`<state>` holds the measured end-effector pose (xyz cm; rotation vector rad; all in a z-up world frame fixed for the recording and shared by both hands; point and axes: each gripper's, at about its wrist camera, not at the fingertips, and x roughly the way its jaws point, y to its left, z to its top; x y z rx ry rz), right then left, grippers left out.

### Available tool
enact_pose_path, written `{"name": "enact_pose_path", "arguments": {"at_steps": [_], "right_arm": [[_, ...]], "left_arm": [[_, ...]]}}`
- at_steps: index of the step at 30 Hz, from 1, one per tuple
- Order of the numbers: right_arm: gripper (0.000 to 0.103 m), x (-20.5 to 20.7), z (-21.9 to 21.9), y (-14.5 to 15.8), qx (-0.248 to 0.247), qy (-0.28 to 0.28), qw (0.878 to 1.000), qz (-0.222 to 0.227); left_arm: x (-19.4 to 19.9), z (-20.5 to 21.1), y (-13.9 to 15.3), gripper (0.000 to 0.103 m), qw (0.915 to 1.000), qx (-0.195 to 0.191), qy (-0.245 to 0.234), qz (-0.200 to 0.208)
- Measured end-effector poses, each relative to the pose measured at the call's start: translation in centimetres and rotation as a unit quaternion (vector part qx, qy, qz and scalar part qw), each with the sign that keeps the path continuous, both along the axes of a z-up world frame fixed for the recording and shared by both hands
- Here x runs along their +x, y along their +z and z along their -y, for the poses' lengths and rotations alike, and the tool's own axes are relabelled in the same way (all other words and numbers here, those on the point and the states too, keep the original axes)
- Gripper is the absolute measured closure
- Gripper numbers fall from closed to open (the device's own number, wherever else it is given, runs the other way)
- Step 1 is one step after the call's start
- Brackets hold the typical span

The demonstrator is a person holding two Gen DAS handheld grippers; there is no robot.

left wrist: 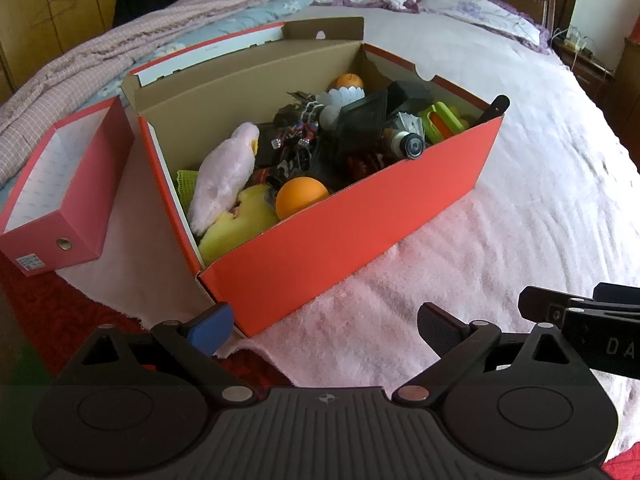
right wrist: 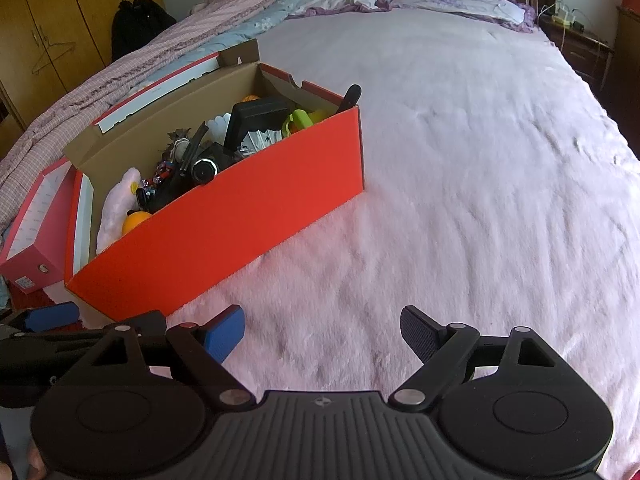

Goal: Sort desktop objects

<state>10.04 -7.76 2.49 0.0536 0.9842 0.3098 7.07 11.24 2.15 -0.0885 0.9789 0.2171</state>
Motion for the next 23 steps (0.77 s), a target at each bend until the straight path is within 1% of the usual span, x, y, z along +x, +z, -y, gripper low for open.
{"name": "enact_pose_path", "arguments": {"at_steps": [10,23], "right_arm": [[0.016,-0.15,0.00,0.03,0.003,0.001,1.000,-0.002],[0.016,-0.20,-0.09,-0.12,0.002,-0.001,1.000,-0.003]], "left_arm": [[-0.12,-0.07,0.20,0.004,0.9999,0.005,0.000,0.011],[0.05,-0.15,-0.23,0.004,1.0000,-0.003,0.002,0.001]]}}
